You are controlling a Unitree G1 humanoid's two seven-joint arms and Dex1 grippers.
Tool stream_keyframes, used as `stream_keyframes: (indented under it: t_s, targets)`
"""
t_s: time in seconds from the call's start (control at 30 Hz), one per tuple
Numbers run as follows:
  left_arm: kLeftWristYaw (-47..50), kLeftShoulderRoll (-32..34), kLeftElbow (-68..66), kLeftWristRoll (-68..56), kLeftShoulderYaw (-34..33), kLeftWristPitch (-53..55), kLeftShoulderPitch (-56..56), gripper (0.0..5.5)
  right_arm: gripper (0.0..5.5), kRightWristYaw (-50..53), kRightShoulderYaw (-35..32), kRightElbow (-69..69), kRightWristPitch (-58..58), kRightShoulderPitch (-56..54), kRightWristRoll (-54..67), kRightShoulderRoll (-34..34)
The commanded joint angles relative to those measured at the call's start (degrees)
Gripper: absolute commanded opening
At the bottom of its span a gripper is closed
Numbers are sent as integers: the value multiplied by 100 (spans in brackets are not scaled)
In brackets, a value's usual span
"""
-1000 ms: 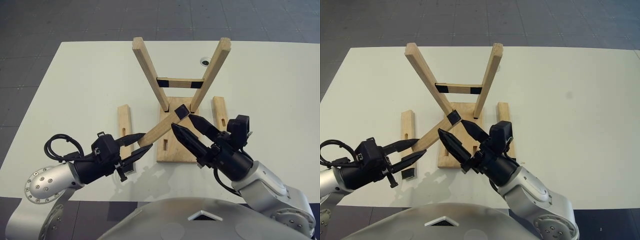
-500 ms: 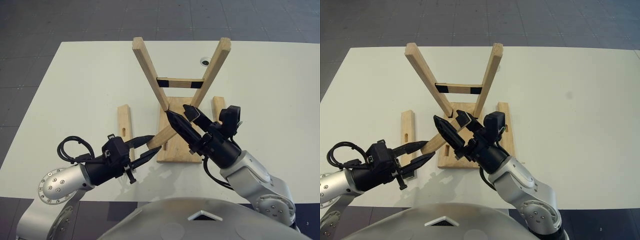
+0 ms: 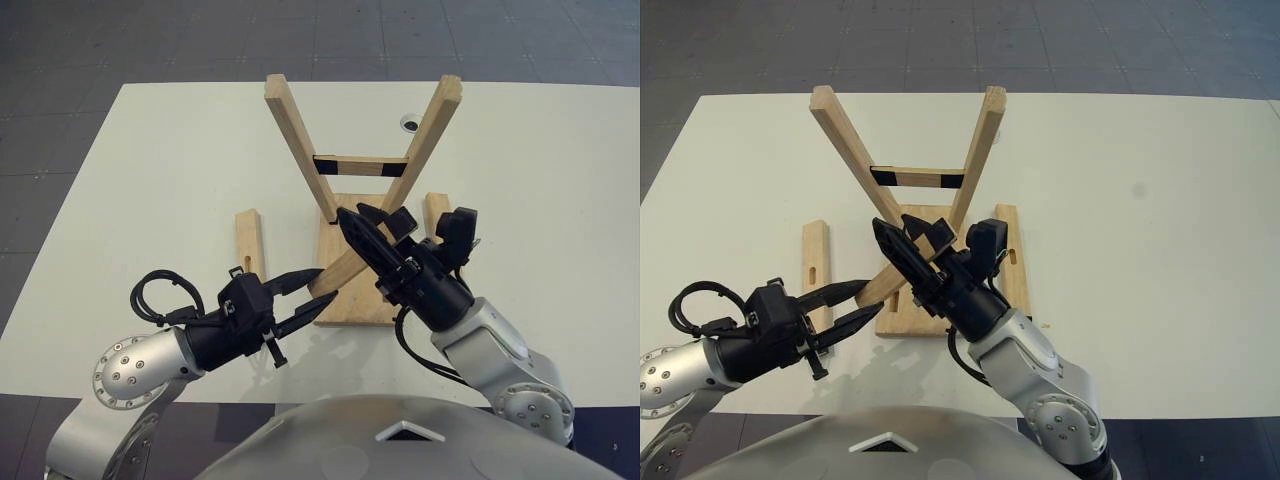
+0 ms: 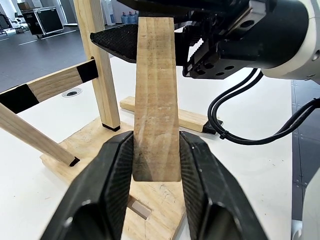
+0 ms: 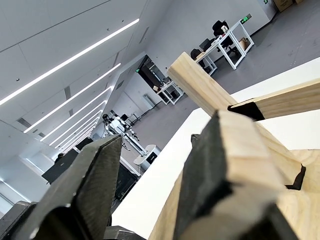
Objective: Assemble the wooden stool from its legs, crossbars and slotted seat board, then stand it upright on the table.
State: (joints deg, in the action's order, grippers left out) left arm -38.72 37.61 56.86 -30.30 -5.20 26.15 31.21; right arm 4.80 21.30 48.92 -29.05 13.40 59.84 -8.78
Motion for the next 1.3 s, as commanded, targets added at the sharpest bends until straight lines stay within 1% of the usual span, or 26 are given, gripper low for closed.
stream_keyframes:
  t_s: [0.03, 0.07, 0.2, 0.23, 0.27, 0.43, 0.53, 0.57, 0.63, 0.7, 0.83, 0.9, 1.0, 1.1, 1.13, 1.2, 1.3]
  targets:
    - [66, 90, 80, -11, 16, 63, 8, 132, 180, -70, -10, 48, 89, 8, 112, 123]
    - [79, 97, 88, -19, 11, 67, 14, 132, 166, -70, -2, 52, 91, 11, 126, 123]
    - [109, 111, 104, -46, -5, 73, 21, 132, 80, -73, 12, 67, 94, 25, 177, 148]
    - [114, 113, 108, -52, -6, 76, 19, 132, 67, -74, 15, 76, 106, 24, 198, 154]
    - [120, 114, 116, -55, -4, 79, 20, 132, 59, -75, 16, 85, 116, 21, 220, 153]
    - [161, 88, 137, -8, 50, 10, -11, 132, 57, -18, -61, 82, 216, 25, 386, 234]
    - [308, -28, 17, 165, 242, -48, -160, 132, 55, 5, -86, 77, 246, 35, 520, 286]
    - [344, -53, -40, 185, 312, -19, -201, 169, 55, 10, -95, 83, 246, 29, 558, 291]
    - [430, -164, -110, -70, 303, 79, -319, 204, 40, 10, -114, 83, 240, 7, 612, 282]
    - [442, -209, -120, -425, 131, 125, -425, 239, 41, 4, -137, 100, 231, -20, 538, 234]
    - [357, -83, -56, -648, 5, 115, -335, 300, 41, 21, -256, 270, 199, -114, 215, -15]
    - [322, -33, -87, -655, -97, 75, -277, 334, 41, 17, -469, 435, 198, -122, -148, -285]
    - [216, 61, -232, -514, -293, -52, -174, 384, 41, -77, -1074, 670, 252, 92, -965, -923]
    - [216, 66, -298, -392, -385, -118, -99, 428, 41, -242, -1681, 756, 350, 364, -1524, -1373]
    - [259, 51, -355, -310, -399, -132, -109, 454, 41, -294, -1829, 756, 389, 423, -1715, -1466]
    - [629, -70, -688, -22, -417, -8, -303, 484, 41, -341, -2165, 590, 503, 483, -2123, -1566]
    - [1317, -253, -1237, 358, -467, 381, -598, 486, 41, -361, -2404, 38, 699, 378, -2784, -1503]
